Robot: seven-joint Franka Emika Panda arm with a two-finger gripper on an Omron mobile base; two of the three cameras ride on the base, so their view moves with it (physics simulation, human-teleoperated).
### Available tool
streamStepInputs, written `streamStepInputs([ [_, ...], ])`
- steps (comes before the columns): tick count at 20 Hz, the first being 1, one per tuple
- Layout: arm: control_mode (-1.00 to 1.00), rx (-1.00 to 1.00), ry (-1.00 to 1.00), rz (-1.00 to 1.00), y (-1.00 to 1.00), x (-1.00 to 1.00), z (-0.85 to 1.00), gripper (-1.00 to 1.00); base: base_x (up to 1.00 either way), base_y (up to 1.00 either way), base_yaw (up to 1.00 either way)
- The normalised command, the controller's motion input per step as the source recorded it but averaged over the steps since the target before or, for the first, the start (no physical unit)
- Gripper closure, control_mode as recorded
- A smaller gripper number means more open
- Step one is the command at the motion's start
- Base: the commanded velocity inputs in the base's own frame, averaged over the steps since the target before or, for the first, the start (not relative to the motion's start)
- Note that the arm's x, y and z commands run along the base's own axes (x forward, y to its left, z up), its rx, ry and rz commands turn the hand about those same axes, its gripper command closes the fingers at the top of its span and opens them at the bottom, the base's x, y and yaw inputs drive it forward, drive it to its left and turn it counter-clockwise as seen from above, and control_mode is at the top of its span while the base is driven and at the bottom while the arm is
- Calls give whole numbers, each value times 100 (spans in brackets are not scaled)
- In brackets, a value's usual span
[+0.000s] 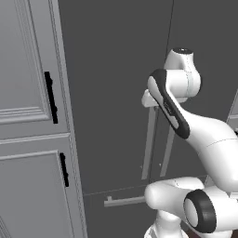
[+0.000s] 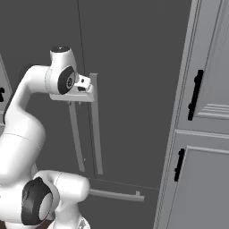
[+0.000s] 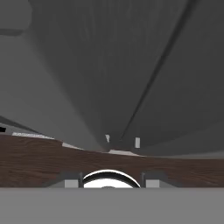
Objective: Navigate to the sink.
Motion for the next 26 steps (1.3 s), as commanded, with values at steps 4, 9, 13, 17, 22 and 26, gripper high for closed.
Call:
streamStepInputs([
  [4, 100, 0, 0, 0, 0, 0, 0, -100, -26, 0, 0],
  [9, 100, 0, 0, 0, 0, 0, 0, -100, -65, 0, -33],
  [13, 100, 0, 0, 0, 0, 0, 0, -100, -47, 3, -65],
  [17, 100, 0, 0, 0, 0, 0, 0, -100, -22, 1, -73],
  [22, 100, 0, 0, 0, 0, 0, 0, -100, -16, 0, -85],
  [26, 100, 0, 0, 0, 0, 0, 0, -100, -16, 0, -97],
])
